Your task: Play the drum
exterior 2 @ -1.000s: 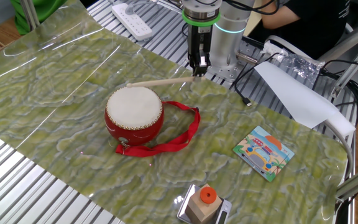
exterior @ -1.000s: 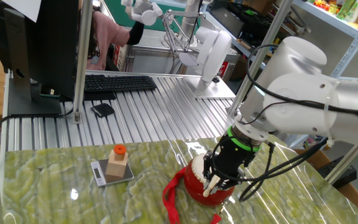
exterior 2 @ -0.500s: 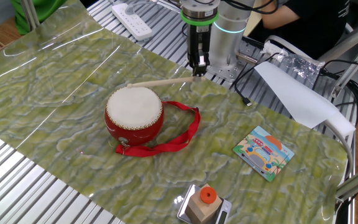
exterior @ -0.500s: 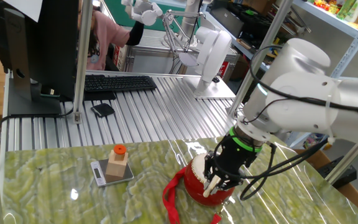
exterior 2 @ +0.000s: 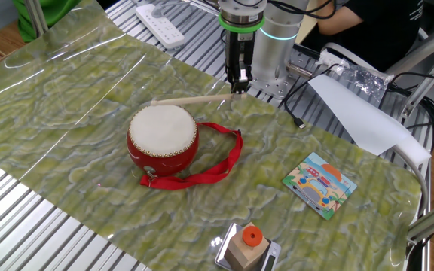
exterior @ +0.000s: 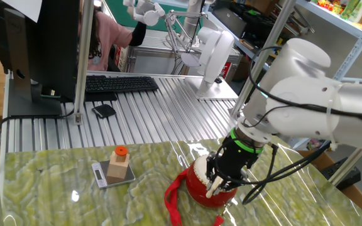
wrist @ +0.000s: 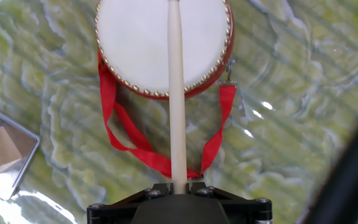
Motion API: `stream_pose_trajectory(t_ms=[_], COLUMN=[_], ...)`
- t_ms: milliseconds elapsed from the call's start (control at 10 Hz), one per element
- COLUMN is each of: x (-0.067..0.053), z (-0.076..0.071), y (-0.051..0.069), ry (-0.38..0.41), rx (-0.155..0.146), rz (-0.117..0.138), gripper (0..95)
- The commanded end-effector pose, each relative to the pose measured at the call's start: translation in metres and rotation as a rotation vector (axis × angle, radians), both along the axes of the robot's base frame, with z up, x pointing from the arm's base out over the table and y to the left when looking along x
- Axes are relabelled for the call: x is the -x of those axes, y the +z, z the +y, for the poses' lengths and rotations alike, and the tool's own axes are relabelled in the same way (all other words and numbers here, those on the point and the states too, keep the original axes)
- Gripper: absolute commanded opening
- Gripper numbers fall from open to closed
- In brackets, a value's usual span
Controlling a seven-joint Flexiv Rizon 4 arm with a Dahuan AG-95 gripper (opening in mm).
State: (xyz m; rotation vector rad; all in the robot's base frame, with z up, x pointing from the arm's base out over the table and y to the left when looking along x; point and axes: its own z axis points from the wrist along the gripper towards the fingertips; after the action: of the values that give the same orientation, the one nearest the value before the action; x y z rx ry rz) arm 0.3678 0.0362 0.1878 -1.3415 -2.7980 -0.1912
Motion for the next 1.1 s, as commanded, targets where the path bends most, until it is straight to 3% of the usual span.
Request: stream_pose_trajectory(t_ms=[100, 600, 1100], x=[0.0012, 0.0006, 0.0013], z=[0.0008, 0.0016, 0.0024], y=[0.0015, 0.0002, 0.0005], ry=[0.046, 0.237, 0.201], rx=[-0.008, -0.006, 0.004], rz=[-0.003, -0.032, -0.036], gripper=[0.0, 0.0, 0.0])
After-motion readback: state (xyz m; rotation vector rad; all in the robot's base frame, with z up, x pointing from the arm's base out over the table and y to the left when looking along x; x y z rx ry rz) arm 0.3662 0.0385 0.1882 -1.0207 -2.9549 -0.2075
